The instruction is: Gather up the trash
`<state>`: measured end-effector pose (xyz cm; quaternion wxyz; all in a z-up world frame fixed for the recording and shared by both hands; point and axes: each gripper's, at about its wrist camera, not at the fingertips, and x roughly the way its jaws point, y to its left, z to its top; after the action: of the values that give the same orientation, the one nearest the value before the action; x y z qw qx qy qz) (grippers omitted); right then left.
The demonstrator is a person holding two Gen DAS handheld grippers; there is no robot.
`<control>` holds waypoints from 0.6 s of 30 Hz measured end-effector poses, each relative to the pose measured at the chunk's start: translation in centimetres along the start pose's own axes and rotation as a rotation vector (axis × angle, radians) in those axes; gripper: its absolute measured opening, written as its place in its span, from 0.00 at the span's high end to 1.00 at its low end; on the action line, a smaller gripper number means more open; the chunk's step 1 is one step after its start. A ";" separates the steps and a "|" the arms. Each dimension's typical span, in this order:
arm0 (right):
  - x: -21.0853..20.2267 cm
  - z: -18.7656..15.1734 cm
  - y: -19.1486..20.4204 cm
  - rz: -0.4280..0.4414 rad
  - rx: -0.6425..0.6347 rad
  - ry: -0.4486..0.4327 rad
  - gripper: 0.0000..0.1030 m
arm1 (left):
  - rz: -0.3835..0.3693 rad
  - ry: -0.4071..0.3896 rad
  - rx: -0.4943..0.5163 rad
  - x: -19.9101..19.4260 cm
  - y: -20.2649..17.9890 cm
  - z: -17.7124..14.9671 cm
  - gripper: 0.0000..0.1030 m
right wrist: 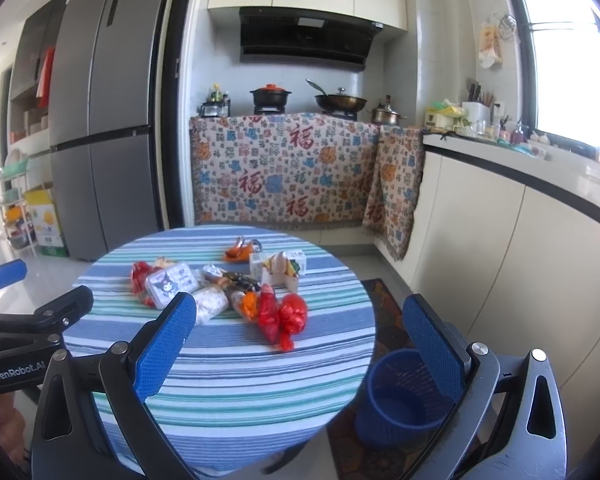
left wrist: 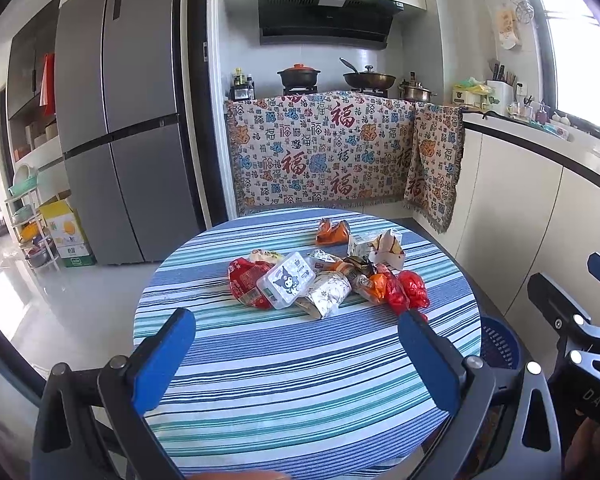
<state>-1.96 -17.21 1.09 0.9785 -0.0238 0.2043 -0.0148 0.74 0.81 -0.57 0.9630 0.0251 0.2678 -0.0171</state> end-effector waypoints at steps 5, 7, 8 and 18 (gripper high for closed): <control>0.0 -0.1 0.1 -0.002 0.000 0.002 0.00 | -0.003 0.002 0.000 0.1 -0.1 0.0 0.00; 0.0 -0.2 0.0 -0.002 0.000 0.000 0.00 | -0.004 0.003 0.000 0.1 -0.1 -0.1 0.00; 0.0 -0.1 0.0 -0.002 -0.001 0.001 0.00 | -0.005 0.004 -0.001 0.1 -0.1 -0.1 0.00; -0.2 -0.3 -0.2 -0.005 0.003 0.000 0.00 | -0.006 0.001 0.005 0.0 -0.3 -0.3 0.00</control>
<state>-2.31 -17.43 0.93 0.9785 -0.0228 0.2041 -0.0175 0.57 0.57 -0.86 0.9627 0.0265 0.2685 -0.0204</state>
